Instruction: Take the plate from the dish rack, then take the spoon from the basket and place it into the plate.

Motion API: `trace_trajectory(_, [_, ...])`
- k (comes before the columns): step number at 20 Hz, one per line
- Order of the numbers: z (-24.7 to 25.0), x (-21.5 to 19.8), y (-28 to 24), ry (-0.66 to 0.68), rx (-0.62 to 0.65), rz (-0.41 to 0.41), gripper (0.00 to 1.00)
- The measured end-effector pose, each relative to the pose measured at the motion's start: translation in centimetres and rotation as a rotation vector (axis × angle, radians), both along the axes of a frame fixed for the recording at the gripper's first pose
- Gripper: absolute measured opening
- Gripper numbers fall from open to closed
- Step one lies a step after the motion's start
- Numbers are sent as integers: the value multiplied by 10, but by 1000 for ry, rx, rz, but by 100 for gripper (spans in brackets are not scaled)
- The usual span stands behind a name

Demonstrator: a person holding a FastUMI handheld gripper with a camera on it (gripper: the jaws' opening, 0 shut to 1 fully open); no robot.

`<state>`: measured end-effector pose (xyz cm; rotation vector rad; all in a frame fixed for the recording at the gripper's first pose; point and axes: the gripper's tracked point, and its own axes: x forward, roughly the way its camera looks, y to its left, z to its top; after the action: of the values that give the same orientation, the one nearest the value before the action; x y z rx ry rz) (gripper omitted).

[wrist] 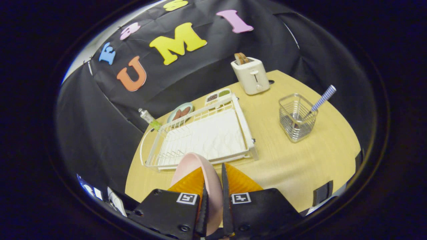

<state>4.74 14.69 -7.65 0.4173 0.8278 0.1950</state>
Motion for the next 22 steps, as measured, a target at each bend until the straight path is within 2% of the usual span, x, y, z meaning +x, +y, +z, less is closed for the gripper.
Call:
trace_trajectory(5, [-46,-11,-35,13,121,-105,24])
trace_trajectory(9, [-69,-5,-41,12,173,-133,24])
trace_trajectory(18, [-89,2,-39,40,222,-147,28])
trace_trajectory(22, [-87,3,-44,21,170,-137,40])
